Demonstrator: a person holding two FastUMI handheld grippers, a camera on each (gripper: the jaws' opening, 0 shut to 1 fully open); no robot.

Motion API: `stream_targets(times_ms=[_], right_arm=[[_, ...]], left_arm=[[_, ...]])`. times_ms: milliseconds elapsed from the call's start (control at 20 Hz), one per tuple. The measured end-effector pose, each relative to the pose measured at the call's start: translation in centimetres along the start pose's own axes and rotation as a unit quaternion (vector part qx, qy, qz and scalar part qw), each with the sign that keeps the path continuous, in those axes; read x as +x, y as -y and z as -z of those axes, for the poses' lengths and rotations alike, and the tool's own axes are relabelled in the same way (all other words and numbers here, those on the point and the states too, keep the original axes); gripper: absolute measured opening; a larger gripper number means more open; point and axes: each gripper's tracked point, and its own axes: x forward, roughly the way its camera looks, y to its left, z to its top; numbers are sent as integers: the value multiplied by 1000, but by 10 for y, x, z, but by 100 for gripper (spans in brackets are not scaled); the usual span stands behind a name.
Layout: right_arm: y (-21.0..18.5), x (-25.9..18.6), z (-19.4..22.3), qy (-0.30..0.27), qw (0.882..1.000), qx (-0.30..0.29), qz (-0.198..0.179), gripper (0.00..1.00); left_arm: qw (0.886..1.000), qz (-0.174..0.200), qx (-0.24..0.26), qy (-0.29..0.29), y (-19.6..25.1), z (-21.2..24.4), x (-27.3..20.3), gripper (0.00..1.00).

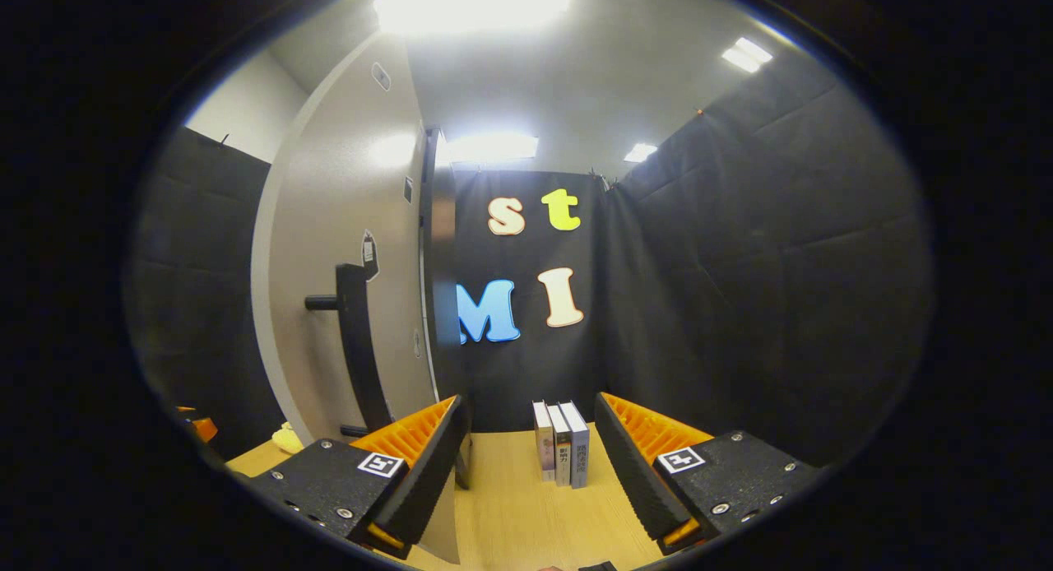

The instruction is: Open the cabinet door with the right hand, grasp the bottle in the cabinet with the left hand and place it on the coaster, then close the cabinet door with the right hand.

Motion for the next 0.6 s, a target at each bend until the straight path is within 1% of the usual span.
stream_targets(times_ms=[50, 150, 200, 300, 350, 400, 450, 600], right_arm=[[-4, -1, -1, 3, 1000, -2, 3, 96], [-13, -5, 0, -1, 1000, -1, 7, 96], [-19, -8, -1, -3, 1000, -1, 10, 96], [-19, -10, -4, 1, 999, -21, 25, 94], [-21, -12, -5, 2, 999, -29, 32, 94], [-23, -13, -6, 2, 999, -35, 38, 93], [-25, -15, -5, 0, 998, -37, 43, 93], [-38, -18, -3, -5, 999, -27, 47, 93]], left_arm=[[1000, -2, 2, 2, -11, -3, 1, 84], [1000, -6, 4, 5, -29, -7, 1, 84], [1000, -7, 5, 7, -37, -7, 1, 81], [1000, -7, 6, 4, -51, -6, 2, 81], [1000, -7, 7, 4, -59, -7, 3, 84], [1000, -9, 9, 4, -66, -7, 3, 77], [1000, -10, 9, 7, -75, -8, 3, 84], [1000, -8, 1, 4, -93, -6, 7, 81]])
